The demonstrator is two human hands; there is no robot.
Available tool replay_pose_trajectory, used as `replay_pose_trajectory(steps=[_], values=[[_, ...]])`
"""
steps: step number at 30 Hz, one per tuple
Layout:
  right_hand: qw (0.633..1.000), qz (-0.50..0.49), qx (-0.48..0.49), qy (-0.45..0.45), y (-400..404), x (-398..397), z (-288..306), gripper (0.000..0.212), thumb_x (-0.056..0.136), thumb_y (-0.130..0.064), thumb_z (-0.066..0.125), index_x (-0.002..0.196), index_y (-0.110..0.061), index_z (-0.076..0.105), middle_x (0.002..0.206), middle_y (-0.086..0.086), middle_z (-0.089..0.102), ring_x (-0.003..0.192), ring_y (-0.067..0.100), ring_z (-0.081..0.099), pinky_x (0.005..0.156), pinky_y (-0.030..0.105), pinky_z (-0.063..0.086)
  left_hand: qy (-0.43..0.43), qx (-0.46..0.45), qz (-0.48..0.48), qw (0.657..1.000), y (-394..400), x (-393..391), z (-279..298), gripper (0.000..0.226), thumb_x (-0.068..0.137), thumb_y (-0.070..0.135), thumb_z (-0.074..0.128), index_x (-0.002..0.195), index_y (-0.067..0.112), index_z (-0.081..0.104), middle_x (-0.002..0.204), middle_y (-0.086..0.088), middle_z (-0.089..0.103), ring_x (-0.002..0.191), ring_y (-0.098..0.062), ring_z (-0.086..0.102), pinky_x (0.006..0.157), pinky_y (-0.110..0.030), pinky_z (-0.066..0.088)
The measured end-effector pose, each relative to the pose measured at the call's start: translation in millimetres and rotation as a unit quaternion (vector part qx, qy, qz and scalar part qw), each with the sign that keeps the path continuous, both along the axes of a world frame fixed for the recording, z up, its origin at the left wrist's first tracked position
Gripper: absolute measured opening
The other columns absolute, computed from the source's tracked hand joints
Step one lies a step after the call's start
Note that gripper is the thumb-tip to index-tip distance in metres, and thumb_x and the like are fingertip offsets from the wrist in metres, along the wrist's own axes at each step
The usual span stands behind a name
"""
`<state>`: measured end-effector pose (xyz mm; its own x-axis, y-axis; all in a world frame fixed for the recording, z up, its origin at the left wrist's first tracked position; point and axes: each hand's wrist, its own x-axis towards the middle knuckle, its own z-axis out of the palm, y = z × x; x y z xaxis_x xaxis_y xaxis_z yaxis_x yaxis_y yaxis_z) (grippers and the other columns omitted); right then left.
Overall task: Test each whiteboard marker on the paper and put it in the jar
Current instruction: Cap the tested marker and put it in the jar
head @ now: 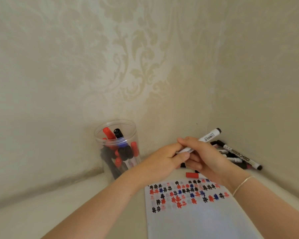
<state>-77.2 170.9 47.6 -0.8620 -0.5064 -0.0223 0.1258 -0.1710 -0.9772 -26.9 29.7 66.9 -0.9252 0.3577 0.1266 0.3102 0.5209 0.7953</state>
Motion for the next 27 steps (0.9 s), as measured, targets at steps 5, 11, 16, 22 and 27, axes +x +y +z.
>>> replay_pose_trajectory(steps=[5, 11, 16, 22, 27], values=[[0.999, 0.012, -0.02, -0.03, 2.0, 10.9, -7.0, 0.034, 0.092, -0.025, 0.053, 0.062, -0.012, 0.045, 0.042, -0.002, 0.035, 0.037, 0.011, 0.027, 0.053, 0.029, 0.017, -0.063, 0.049, -0.012, 0.997, 2.9, 4.6, -3.4, 0.02, 0.101, 0.023, 0.044, 0.085, 0.024, 0.055, 0.039, 0.017, 0.043, 0.034, 0.001, 0.033, 0.038, -0.009, 0.026], [0.999, 0.037, -0.02, -0.018, 3.2, 19.8, -13.3, 0.033, 0.094, -0.023, 0.046, 0.066, -0.006, 0.046, 0.04, -0.001, 0.042, 0.036, 0.011, 0.03, 0.057, 0.035, 0.012, -0.152, 0.126, 0.002, 0.98, 1.0, 11.1, -10.2, 0.029, 0.098, 0.03, 0.05, 0.072, 0.017, 0.05, 0.044, 0.006, 0.026, 0.036, -0.007, 0.017, 0.036, -0.017, 0.013], [0.999, 0.051, -0.001, 0.005, 4.9, 21.0, -17.9, 0.031, 0.091, -0.025, 0.051, 0.069, -0.003, 0.049, 0.045, 0.005, 0.046, 0.038, 0.013, 0.034, 0.05, 0.028, 0.025, -0.202, 0.13, -0.015, 0.971, -5.1, 16.8, -16.2, 0.03, 0.097, 0.038, 0.05, 0.076, 0.017, 0.046, 0.049, 0.005, 0.024, 0.041, -0.009, 0.015, 0.037, -0.018, 0.014], [0.985, -0.025, 0.136, 0.105, -0.2, 18.3, -17.3, 0.029, 0.086, -0.027, 0.065, 0.071, -0.003, 0.061, 0.057, 0.019, 0.053, 0.047, 0.026, 0.042, 0.04, 0.024, 0.031, -0.122, -0.044, -0.028, 0.991, -7.9, 12.5, -14.9, 0.021, 0.103, 0.024, 0.039, 0.096, 0.02, 0.058, 0.088, 0.004, 0.065, 0.072, -0.006, 0.059, 0.069, -0.021, 0.053], [0.993, -0.057, 0.088, 0.051, -3.6, 13.4, -10.8, 0.035, 0.088, -0.02, 0.062, 0.056, -0.011, 0.052, 0.044, 0.009, 0.044, 0.034, 0.015, 0.032, 0.053, 0.033, 0.02, -0.053, 0.007, 0.014, 0.998, 0.2, 15.7, -16.5, 0.029, 0.103, 0.023, 0.036, 0.08, 0.025, 0.054, 0.055, 0.015, 0.047, 0.042, 0.005, 0.043, 0.046, -0.007, 0.032]])
